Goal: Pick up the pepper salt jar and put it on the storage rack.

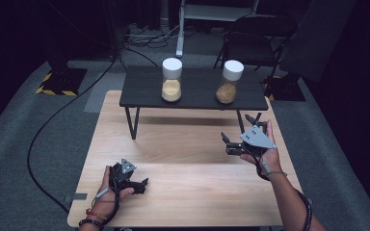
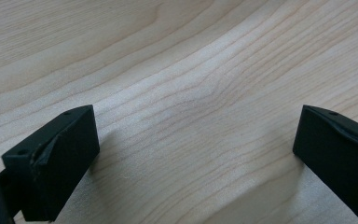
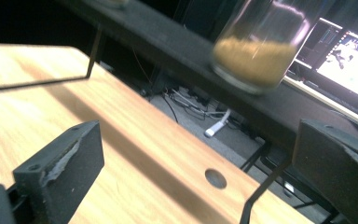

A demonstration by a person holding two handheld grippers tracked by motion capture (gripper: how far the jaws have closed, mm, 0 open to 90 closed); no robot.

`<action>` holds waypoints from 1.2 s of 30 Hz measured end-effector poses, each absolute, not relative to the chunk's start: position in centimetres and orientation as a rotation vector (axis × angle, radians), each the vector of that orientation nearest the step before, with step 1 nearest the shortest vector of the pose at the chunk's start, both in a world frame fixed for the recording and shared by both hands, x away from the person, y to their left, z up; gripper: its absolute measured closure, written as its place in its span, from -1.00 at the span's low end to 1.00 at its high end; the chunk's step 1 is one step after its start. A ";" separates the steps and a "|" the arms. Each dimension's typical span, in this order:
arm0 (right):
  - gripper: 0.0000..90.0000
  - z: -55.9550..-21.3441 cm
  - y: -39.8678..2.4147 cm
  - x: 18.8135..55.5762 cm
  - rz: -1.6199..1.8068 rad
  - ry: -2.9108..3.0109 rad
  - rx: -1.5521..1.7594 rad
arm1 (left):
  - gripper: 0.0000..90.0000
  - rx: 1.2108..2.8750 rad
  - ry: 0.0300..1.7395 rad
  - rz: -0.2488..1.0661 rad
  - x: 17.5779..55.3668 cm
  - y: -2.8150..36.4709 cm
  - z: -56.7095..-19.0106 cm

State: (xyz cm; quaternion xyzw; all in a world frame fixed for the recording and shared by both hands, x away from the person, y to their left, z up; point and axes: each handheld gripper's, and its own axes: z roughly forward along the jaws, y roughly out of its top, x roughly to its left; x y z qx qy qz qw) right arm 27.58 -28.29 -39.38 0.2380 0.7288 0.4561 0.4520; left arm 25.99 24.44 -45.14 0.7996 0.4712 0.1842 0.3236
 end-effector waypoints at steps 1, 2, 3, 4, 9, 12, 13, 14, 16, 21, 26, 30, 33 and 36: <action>-0.96 -39.6 -28.3 27.5 1.120 1.808 0.589 | -0.99 2.098 1.236 0.484 26.0 24.4 -45.1; -0.96 -39.9 -28.4 27.3 1.118 1.816 0.589 | -0.99 2.098 1.236 0.483 26.0 24.4 -45.1; -0.96 -40.1 -28.5 27.2 1.113 1.827 0.590 | -0.99 2.098 1.236 0.484 26.0 24.4 -45.1; -0.96 -40.3 -28.6 27.1 1.106 1.834 0.589 | -0.99 2.098 1.236 0.483 26.0 24.4 -45.1; -0.96 -41.6 -29.0 26.7 1.073 1.883 0.590 | -0.99 2.098 1.237 0.483 26.0 24.4 -45.1; -0.96 -42.2 -29.2 26.5 1.043 1.915 0.591 | -0.99 2.098 1.236 0.483 26.0 24.4 -45.1; -0.96 -42.4 -29.2 26.5 1.030 1.926 0.592 | -0.99 2.098 1.236 0.483 26.0 24.4 -45.1; -0.96 -42.6 -29.3 26.4 1.021 1.938 0.597 | -0.99 2.098 1.237 0.483 26.0 24.4 -45.1; -0.96 -43.1 -29.6 26.3 1.006 1.954 0.611 | -0.99 2.098 1.236 0.484 26.0 24.4 -45.1; -0.96 -44.1 -30.2 26.2 0.974 1.986 0.666 | -0.99 2.098 1.236 0.483 26.0 24.4 -45.1; -0.96 -44.8 -30.7 26.3 0.940 2.017 0.701 | -0.99 2.098 1.236 0.483 26.0 24.4 -45.1; -0.96 -44.9 -31.1 26.4 0.910 2.054 0.711 | -0.99 2.098 1.236 0.483 26.0 24.4 -45.1; -0.96 -45.3 -31.4 26.3 0.884 2.071 0.722 | -0.99 2.098 1.236 0.483 26.0 24.4 -45.1; -0.96 -45.5 -32.0 26.3 0.874 2.087 0.753 | -0.99 2.098 1.236 0.483 26.0 24.4 -45.1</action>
